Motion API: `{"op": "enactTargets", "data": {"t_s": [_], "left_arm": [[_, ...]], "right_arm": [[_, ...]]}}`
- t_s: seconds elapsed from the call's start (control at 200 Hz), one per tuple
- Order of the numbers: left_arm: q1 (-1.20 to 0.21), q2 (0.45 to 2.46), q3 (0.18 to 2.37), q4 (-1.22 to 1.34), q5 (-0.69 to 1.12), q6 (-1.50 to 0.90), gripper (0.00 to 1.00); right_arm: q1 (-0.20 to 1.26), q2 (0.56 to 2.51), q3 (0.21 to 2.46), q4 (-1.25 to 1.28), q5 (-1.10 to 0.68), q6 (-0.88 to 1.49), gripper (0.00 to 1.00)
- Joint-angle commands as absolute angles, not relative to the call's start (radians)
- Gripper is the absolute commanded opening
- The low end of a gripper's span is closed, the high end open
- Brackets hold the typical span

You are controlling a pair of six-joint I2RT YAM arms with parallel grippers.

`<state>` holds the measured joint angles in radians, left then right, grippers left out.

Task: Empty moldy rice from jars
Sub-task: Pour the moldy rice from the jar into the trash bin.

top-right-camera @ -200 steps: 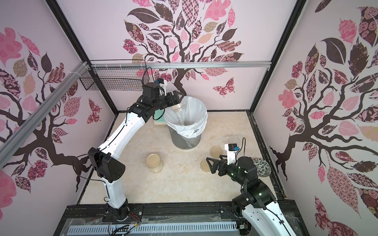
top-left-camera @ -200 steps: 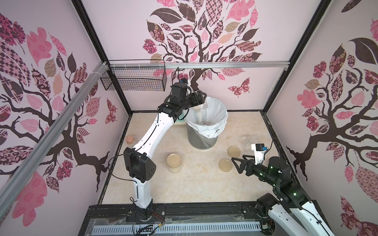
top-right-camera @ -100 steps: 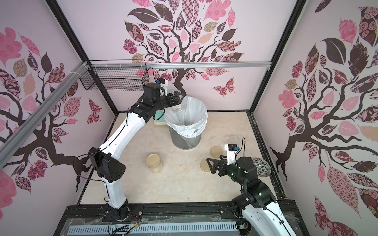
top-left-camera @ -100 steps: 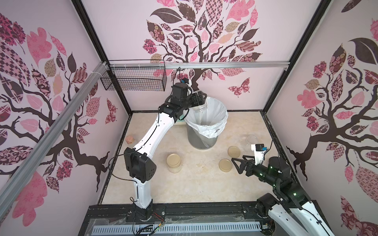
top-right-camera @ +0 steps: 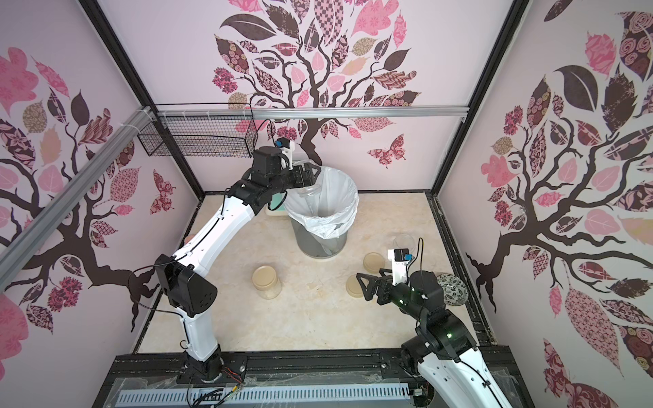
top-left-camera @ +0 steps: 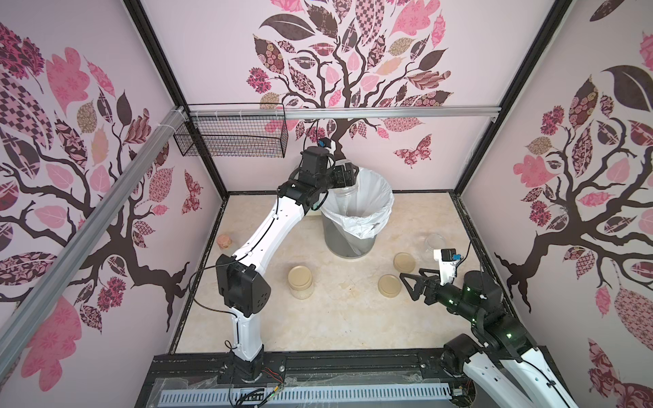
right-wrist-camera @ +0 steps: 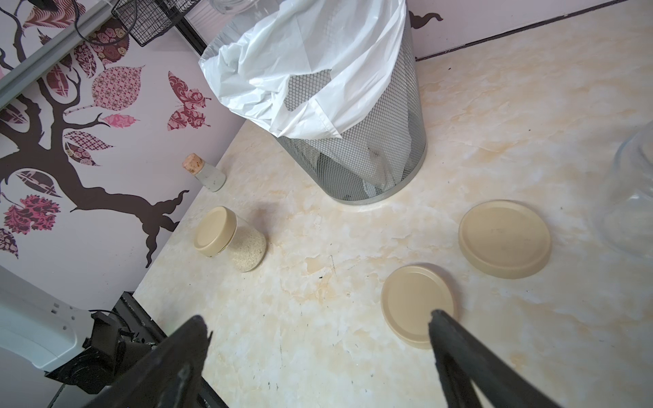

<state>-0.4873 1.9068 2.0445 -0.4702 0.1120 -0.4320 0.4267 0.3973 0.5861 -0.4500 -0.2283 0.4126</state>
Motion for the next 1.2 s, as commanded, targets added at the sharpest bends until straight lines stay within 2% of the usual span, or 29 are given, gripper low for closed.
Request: {"op": "enactTargets", "data": {"t_s": [0.0,0.375,0.64,1.195], "left_arm": [[-0.496,1.841,2.033,-0.388,0.077,-0.380,0.65],[-0.524,1.779,1.948,-0.335,0.004,-0.281,0.65],[-0.574,1.749,1.856,-0.236,-0.115,-0.206,0.65],[-0.709,1.755,1.772,-0.022,-0.361,0.165,0.65]], "right_arm": [[0.425,0.387,0.608,-0.474,-0.226,0.416,0.99],[0.425,0.400,0.599,-0.462,-0.241,0.421,0.99],[0.424,0.422,0.588,-0.426,-0.257,0.432,0.99],[0.425,0.469,0.603,-0.417,-0.273,0.405,0.99]]}}
